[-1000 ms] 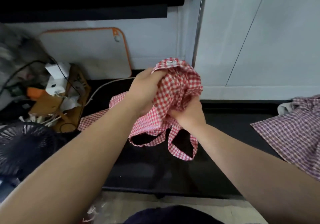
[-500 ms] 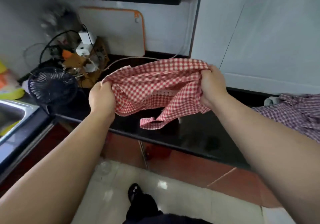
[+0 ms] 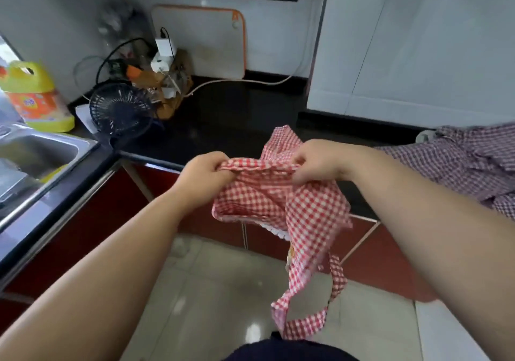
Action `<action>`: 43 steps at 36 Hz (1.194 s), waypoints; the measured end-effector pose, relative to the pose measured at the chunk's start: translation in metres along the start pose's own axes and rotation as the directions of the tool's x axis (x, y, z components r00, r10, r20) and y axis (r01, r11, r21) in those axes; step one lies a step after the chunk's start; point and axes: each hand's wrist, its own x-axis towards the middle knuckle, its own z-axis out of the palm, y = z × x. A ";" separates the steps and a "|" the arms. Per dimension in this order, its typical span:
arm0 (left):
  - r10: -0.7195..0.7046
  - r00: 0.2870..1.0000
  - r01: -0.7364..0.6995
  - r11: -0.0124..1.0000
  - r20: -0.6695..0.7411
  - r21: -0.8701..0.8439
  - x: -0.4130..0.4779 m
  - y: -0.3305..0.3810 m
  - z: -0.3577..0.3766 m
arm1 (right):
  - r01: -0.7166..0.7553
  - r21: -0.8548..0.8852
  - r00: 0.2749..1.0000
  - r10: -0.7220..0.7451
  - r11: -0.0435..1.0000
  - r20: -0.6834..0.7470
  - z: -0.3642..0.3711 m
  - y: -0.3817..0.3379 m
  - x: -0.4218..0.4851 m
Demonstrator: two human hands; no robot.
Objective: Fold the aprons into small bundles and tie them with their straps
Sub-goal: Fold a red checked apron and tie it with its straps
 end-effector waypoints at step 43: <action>0.158 0.802 -0.230 0.972 0.576 0.053 -0.206 -0.003 0.097 | -0.083 0.907 0.993 -0.045 0.412 0.111 0.161 0.008 -0.172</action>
